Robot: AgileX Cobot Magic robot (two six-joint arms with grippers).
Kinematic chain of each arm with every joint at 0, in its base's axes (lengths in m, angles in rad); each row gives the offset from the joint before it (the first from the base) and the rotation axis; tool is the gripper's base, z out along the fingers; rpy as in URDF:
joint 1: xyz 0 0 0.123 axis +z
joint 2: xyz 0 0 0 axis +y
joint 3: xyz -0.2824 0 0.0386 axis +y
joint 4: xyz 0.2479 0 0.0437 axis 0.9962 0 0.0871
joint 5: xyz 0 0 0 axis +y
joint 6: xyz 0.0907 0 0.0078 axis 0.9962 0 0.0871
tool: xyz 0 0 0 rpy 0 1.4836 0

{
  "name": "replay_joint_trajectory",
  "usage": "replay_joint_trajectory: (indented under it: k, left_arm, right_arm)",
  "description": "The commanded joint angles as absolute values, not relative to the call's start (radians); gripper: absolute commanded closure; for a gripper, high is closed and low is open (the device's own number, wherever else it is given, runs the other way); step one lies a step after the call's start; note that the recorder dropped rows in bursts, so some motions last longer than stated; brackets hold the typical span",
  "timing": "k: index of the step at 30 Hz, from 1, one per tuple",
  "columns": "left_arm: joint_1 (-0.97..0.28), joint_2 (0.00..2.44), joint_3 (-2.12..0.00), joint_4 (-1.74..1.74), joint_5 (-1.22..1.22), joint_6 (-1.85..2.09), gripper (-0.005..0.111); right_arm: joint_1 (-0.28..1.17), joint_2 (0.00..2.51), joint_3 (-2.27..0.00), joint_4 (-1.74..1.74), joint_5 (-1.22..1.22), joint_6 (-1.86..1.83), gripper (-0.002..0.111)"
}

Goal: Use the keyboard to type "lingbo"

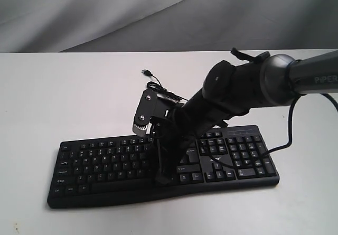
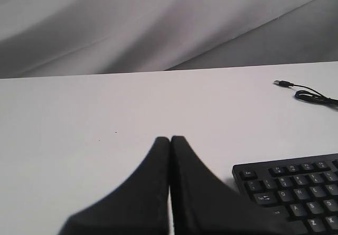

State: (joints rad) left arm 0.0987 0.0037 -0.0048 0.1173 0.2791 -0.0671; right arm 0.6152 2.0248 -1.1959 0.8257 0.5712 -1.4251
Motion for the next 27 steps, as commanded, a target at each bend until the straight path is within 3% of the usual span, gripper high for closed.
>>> replay_joint_trajectory:
  k: [1, 27]
  left_arm:
    - [0.100, 0.000, 0.000, 0.117, 0.266, -0.069, 0.106]
    - [0.100, 0.000, 0.000, 0.117, 0.266, -0.069, 0.106]
  right_arm:
    - [0.618, 2.031, -1.201, 0.817, 0.565, -1.431, 0.108]
    - [0.618, 2.057, -1.201, 0.813, 0.566, -1.431, 0.108]
